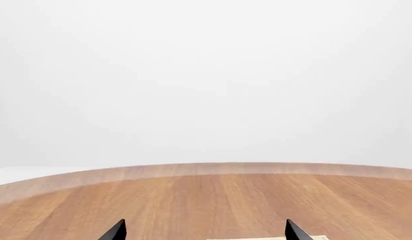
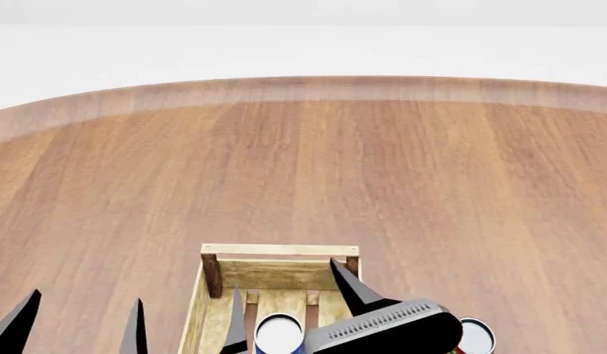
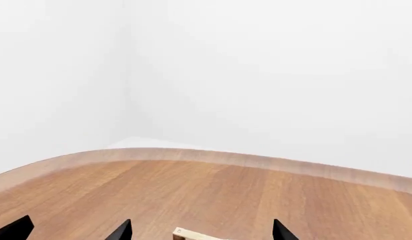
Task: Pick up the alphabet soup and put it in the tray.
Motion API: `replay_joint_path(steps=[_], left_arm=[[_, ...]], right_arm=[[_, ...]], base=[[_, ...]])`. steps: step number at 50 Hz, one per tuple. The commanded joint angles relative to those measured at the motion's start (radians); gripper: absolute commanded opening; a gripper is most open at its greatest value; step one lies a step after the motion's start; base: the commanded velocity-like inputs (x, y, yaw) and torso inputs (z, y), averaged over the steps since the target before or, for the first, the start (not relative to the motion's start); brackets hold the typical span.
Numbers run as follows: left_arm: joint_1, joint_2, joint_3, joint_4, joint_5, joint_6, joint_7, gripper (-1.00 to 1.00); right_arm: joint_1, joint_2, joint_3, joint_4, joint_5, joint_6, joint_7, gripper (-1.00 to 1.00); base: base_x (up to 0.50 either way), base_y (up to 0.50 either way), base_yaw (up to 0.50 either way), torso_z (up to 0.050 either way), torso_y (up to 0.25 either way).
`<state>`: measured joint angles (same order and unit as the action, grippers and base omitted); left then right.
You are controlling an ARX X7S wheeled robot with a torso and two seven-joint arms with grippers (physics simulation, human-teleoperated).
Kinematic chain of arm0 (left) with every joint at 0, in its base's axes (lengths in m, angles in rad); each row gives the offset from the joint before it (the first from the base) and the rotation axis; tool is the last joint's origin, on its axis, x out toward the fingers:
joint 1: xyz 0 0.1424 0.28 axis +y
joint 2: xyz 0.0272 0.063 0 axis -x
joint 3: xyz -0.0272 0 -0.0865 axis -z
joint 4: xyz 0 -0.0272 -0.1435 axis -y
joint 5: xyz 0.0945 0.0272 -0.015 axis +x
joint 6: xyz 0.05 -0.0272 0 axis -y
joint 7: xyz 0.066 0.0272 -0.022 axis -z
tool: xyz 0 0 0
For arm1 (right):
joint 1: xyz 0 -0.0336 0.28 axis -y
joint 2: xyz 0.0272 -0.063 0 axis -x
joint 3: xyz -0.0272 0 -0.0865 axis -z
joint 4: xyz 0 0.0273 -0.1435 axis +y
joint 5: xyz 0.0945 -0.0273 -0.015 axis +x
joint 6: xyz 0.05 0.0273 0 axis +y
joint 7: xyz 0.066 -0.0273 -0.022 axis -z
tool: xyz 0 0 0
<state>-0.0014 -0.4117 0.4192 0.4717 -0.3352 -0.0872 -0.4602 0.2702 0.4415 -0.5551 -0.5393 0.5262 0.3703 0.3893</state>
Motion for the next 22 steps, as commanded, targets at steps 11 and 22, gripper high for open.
replay_joint_path(steps=[11,22], left_arm=[[0.016,-0.023,0.006,0.084,0.006,-0.024,-0.022,1.00],[0.041,-0.042,0.006,0.138,0.014,-0.029,-0.037,1.00]], right_arm=[[-0.023,0.038,0.011,-0.099,-0.009,0.007,0.041,1.00],[-0.036,0.054,0.006,-0.154,-0.015,0.024,0.066,1.00]], base=[[0.00,0.00,0.00,0.000,0.000],[0.00,0.00,0.00,0.000,0.000]])
